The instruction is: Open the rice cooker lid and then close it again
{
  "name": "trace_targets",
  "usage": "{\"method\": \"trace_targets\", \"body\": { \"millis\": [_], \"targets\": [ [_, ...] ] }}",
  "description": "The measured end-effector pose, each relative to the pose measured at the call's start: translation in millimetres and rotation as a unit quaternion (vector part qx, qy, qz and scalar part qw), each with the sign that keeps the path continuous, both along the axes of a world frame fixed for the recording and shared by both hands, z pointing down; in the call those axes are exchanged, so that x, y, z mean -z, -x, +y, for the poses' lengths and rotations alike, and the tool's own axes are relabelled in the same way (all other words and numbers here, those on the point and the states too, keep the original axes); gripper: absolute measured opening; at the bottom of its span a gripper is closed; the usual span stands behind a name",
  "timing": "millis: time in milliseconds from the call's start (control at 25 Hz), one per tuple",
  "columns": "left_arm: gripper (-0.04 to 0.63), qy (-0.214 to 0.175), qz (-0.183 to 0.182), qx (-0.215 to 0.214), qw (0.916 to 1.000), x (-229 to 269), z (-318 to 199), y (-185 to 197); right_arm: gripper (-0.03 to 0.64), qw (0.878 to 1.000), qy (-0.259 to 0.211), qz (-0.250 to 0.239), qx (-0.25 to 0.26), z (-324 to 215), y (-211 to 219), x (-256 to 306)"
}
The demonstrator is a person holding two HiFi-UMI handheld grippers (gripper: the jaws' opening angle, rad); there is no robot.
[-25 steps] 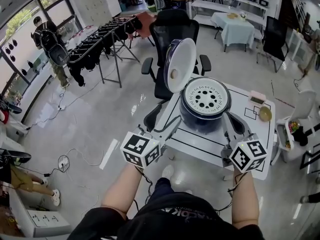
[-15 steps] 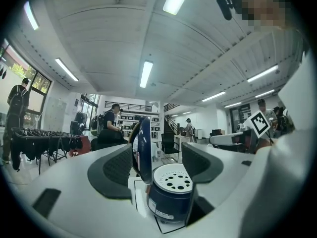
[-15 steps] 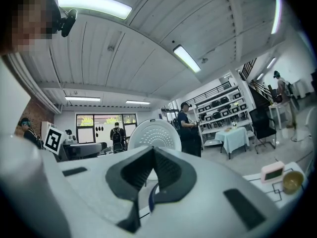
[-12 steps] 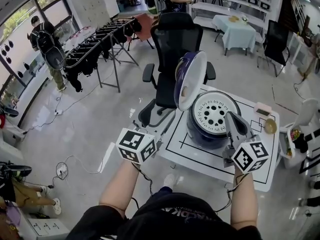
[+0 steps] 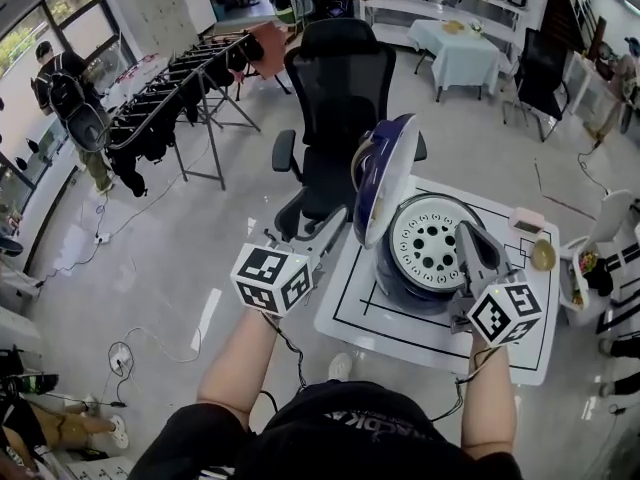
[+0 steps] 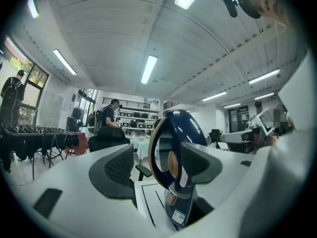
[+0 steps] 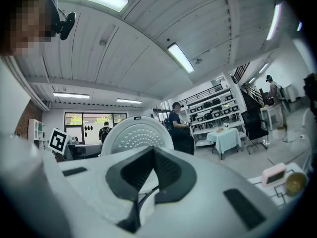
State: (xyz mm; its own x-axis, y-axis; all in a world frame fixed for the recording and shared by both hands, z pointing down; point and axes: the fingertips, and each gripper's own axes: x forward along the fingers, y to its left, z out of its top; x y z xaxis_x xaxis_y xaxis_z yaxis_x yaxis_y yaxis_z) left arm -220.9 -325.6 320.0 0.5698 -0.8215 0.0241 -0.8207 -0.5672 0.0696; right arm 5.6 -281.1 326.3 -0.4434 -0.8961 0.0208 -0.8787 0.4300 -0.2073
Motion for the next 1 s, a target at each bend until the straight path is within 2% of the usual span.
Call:
{"method": "trace_targets", "body": {
  "millis": [640, 1000],
  "targets": [
    [0.285, 0.016, -0.028, -0.072, 0.9969, -24, -88, -34, 0.002, 0.996, 0.012, 0.002, -0.083, -23, -13, -12],
    [0.264, 0.018, -0.036, -0.115, 0.9925, -30, -113, -65, 0.002, 0.992, 0.023, 0.000, -0.127, -20, -22, -22]
  ]
}}
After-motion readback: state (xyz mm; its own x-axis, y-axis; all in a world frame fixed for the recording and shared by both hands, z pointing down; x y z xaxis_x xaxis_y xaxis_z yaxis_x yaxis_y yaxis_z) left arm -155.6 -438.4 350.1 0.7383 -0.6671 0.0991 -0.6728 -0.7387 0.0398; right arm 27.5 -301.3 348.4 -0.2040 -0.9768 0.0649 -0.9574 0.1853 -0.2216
